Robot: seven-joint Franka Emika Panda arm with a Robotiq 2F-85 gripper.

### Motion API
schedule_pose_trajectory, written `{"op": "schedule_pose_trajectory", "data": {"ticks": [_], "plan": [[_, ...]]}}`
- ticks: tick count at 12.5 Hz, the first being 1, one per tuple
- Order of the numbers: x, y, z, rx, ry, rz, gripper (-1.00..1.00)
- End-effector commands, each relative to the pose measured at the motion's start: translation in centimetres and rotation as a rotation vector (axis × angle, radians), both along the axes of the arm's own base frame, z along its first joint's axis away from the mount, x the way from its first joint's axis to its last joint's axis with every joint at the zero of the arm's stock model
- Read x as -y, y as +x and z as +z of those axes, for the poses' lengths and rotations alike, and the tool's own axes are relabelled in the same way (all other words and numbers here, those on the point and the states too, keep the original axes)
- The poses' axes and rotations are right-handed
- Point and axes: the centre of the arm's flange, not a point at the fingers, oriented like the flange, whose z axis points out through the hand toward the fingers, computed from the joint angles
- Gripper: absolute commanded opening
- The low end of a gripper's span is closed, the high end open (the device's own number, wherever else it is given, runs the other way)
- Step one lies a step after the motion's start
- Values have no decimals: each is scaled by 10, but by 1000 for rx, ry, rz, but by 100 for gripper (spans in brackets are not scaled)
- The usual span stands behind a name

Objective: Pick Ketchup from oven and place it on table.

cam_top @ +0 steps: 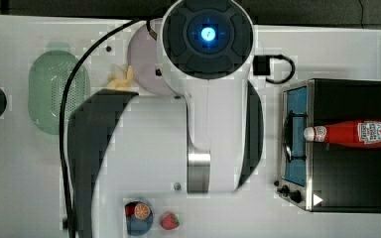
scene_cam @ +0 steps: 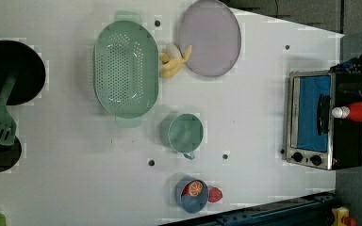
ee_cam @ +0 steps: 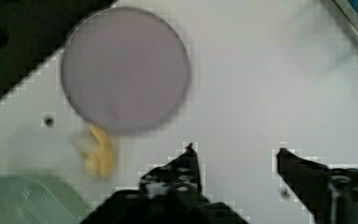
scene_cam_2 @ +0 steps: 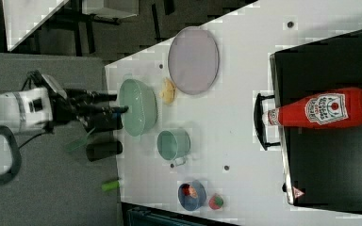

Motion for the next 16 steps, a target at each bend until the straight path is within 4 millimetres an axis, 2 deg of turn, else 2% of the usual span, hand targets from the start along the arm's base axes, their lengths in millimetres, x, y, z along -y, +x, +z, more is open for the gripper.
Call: {"op": "schedule_pose_trajectory", "data": {"ticks": [1,3,6,8,10,16], "plan": [[39,-145,74,-20,7,-138,58],[40,-144,74,-18,8,-140,100],[61,-138,75,28,18,-180,100],[91,-130,72,69,32,-239,100],[130,-124,60,77,47,-313,100],[246,-117,-6,8,63,-523,100]]}}
